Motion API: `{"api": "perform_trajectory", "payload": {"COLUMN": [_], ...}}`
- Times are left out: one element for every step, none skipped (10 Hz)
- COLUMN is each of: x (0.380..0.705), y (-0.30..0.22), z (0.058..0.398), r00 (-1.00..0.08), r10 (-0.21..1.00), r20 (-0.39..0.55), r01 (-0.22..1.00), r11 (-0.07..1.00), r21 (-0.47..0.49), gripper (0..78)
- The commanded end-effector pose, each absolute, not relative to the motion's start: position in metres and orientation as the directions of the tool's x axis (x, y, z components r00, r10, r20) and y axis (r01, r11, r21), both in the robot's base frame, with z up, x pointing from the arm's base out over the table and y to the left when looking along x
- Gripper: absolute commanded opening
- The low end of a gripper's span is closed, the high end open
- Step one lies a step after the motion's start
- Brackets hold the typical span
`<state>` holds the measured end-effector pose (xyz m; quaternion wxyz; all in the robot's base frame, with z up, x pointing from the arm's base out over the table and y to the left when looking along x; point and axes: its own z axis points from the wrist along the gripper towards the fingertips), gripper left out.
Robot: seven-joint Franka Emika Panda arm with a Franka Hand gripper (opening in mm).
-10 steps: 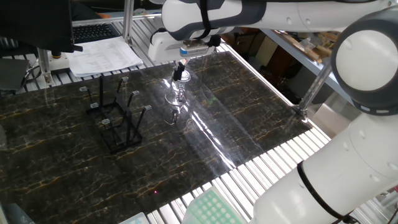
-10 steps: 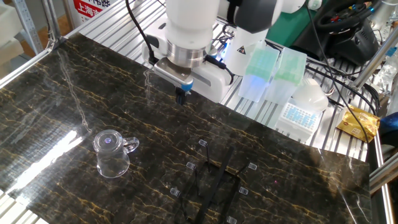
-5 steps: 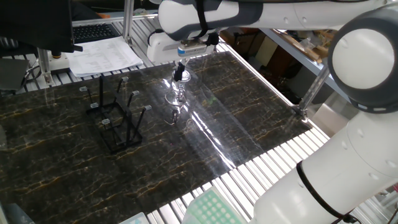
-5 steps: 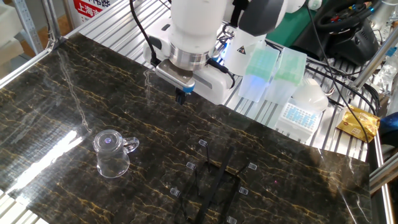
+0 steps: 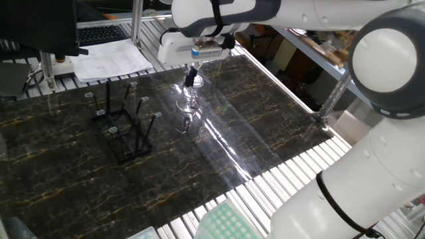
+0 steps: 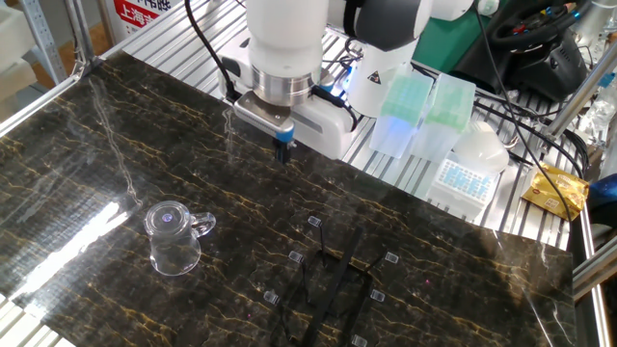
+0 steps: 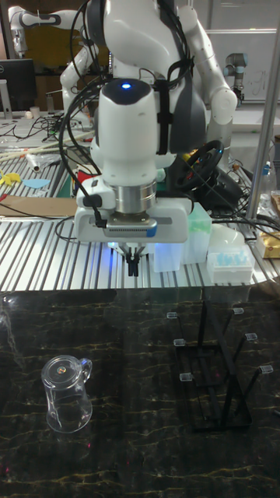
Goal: Put the cup on the cup rack
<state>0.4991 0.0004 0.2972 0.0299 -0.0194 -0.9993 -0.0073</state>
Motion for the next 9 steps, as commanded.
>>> {"api": "perform_trajectory", "payload": {"x": [0.5004, 0.5004, 0.5004, 0.5004, 0.5004, 0.5004, 0.5004, 0.5004, 0.5004], "y": [0.0011, 0.0011, 0.0011, 0.0011, 0.0011, 0.0011, 0.0011, 0.0011, 0.0011], "z": [0.2957, 0.2957, 0.2957, 0.2957, 0.2957, 0.2957, 0.2957, 0.2956, 0.2956], "r00": [-0.998, -0.999, -0.999, -0.999, -0.999, -0.999, -0.999, -0.999, -0.999], "r10": [0.042, 0.039, 0.03, 0.028, 0.029, 0.03, 0.03, 0.031, 0.032], "r20": [0.041, 0.037, 0.036, 0.037, 0.037, 0.037, 0.038, 0.038, 0.038], "r01": [0.042, 0.039, 0.03, 0.028, 0.029, 0.029, 0.03, 0.031, 0.031], "r11": [0.999, 0.999, 1.0, 1.0, 1.0, 1.0, 1.0, 1.0, 0.999], "r21": [0.002, -0.003, -0.007, -0.007, -0.007, -0.007, -0.008, -0.008, -0.008], "gripper": [0.0, 0.0, 0.0, 0.0, 0.0, 0.0, 0.0, 0.0, 0.0]}}
